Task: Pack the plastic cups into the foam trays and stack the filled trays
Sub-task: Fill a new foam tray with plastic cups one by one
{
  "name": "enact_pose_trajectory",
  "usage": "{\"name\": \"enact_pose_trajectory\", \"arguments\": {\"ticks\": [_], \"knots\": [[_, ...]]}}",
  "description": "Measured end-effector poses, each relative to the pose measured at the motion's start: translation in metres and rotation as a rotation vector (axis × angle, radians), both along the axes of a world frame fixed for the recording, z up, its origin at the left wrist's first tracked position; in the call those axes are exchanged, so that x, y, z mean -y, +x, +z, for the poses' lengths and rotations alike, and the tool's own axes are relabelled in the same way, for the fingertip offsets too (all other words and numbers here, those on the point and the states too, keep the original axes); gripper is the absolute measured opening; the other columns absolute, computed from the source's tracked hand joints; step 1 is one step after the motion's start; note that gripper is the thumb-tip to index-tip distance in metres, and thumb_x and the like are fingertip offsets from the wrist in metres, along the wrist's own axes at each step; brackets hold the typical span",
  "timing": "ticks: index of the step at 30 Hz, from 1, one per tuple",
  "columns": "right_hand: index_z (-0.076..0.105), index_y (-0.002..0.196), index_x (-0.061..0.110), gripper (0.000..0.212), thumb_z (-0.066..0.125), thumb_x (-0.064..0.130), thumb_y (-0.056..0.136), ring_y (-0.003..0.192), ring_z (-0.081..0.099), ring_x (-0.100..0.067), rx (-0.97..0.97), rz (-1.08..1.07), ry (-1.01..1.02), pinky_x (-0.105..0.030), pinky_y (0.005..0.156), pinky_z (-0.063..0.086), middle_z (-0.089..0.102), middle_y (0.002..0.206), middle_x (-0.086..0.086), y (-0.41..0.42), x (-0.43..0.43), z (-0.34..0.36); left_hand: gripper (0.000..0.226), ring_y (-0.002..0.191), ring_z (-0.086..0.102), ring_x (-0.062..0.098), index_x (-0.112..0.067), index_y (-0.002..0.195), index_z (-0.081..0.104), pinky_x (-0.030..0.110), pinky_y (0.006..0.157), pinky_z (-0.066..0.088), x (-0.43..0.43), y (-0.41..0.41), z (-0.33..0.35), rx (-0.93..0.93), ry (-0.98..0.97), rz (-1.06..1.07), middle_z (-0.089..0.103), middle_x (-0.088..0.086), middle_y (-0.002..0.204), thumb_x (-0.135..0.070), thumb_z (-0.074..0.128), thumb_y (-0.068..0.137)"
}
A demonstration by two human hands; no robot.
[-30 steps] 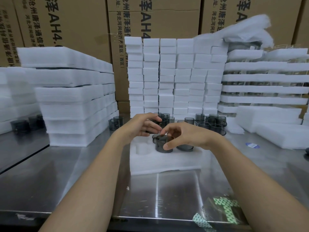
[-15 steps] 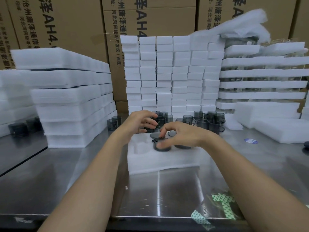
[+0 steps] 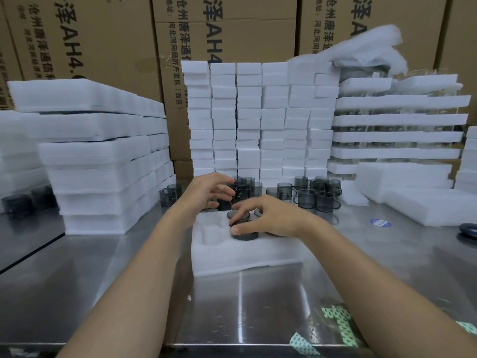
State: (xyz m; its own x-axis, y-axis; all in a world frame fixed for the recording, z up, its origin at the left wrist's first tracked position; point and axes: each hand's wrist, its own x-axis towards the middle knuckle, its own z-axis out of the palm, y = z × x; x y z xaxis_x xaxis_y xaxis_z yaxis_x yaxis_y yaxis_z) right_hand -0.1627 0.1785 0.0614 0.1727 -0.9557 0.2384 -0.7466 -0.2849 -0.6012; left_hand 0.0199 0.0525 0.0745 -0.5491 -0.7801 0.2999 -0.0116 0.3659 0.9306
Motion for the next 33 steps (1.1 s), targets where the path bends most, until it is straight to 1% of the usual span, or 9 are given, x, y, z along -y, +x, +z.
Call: {"name": "enact_pose_trajectory", "arguments": {"ticks": [4, 9, 12, 16, 19, 22, 27, 30, 33], "knots": [[0.079, 0.105, 0.051, 0.033, 0.085, 0.064, 0.075, 0.127, 0.043, 0.025, -0.017, -0.040, -0.042, -0.025, 0.106, 0.033, 0.058, 0.139, 0.033, 0.001, -0.004, 0.002, 0.025, 0.093, 0.080, 0.018, -0.025, 0.108, 0.081, 0.037, 0.086, 0.053, 0.002, -0.001, -0.001, 0.009, 0.002, 0.002, 0.083, 0.004, 0.102, -0.042, 0.066, 0.098], [0.066, 0.138, 0.046, 0.055, 0.066, 0.071, 0.088, 0.127, 0.051, 0.018, 0.111, -0.059, -0.194, -0.022, 0.111, 0.040, 0.061, 0.132, 0.040, 0.021, -0.011, 0.006, 0.023, 0.089, 0.078, 0.015, -0.028, 0.094, 0.084, 0.037, 0.083, 0.056, 0.001, -0.001, 0.003, -0.073, -0.008, 0.059, 0.082, 0.000, 0.097, -0.043, 0.068, 0.087], [0.051, 0.152, 0.036, 0.071, 0.055, 0.075, 0.093, 0.135, 0.041, 0.019, -0.113, -0.005, -0.138, 0.000, 0.104, 0.029, 0.049, 0.141, 0.046, 0.046, -0.014, -0.002, 0.016, 0.082, 0.076, 0.013, -0.022, 0.088, 0.082, 0.028, 0.068, 0.053, 0.007, -0.003, 0.002, -0.205, 0.061, 0.220, 0.082, -0.004, 0.089, -0.030, 0.069, 0.093], [0.024, 0.165, 0.040, 0.110, 0.033, 0.102, 0.075, 0.162, 0.015, -0.014, -0.513, -0.107, 0.054, -0.041, 0.128, 0.019, 0.024, 0.174, 0.008, 0.059, -0.009, -0.020, 0.019, 0.074, 0.073, 0.010, -0.018, 0.086, 0.078, 0.026, 0.065, 0.047, 0.019, 0.000, -0.004, -0.284, 0.155, 0.436, 0.079, -0.008, 0.076, -0.025, 0.064, 0.096], [0.030, 0.162, 0.044, 0.096, 0.032, 0.097, 0.083, 0.150, 0.038, -0.004, -0.319, -0.039, -0.069, -0.031, 0.122, 0.030, 0.037, 0.167, 0.016, 0.053, -0.008, -0.017, 0.018, 0.084, 0.072, 0.018, -0.016, 0.083, 0.077, 0.031, 0.068, 0.045, 0.028, 0.003, -0.009, -0.256, 0.168, 0.520, 0.079, -0.002, 0.080, -0.023, 0.063, 0.093], [0.060, 0.133, 0.044, 0.064, 0.038, 0.086, 0.091, 0.106, 0.060, 0.012, -0.109, -0.069, -0.263, -0.014, 0.097, 0.043, 0.066, 0.133, 0.016, 0.036, -0.003, -0.004, 0.014, 0.086, 0.062, 0.024, -0.011, 0.080, 0.066, 0.035, 0.077, 0.042, 0.036, 0.002, -0.013, -0.081, 0.151, 0.537, 0.070, 0.001, 0.087, -0.023, 0.064, 0.088], [0.073, 0.098, 0.028, 0.051, 0.041, 0.068, 0.102, 0.093, 0.061, -0.013, -0.099, -0.400, -0.359, -0.035, 0.085, 0.050, 0.068, 0.094, 0.008, -0.022, 0.005, -0.008, 0.017, 0.082, 0.058, 0.023, -0.012, 0.087, 0.063, 0.034, 0.073, 0.045, 0.034, 0.002, -0.028, 0.205, 0.167, 0.400, 0.065, 0.006, 0.095, -0.027, 0.070, 0.094], [0.067, 0.084, 0.025, 0.050, 0.042, 0.062, 0.107, 0.088, 0.061, -0.016, 0.055, -0.496, -0.255, -0.030, 0.076, 0.046, 0.066, 0.086, 0.011, -0.050, 0.008, -0.021, 0.017, 0.100, 0.075, 0.023, -0.010, 0.108, 0.074, 0.045, 0.099, 0.059, 0.032, -0.001, -0.032, 0.091, 0.214, 0.252, 0.075, 0.008, 0.113, -0.024, 0.074, 0.098], [0.077, 0.105, 0.023, 0.055, 0.042, 0.065, 0.106, 0.101, 0.067, -0.017, 0.313, -0.572, -0.124, -0.037, 0.094, 0.050, 0.075, 0.104, 0.007, -0.069, 0.011, -0.028, 0.016, 0.096, 0.081, 0.022, -0.008, 0.113, 0.075, 0.048, 0.090, 0.065, 0.034, -0.003, -0.031, -0.202, 0.322, 0.153, 0.077, 0.015, 0.115, -0.016, 0.070, 0.100]]}}
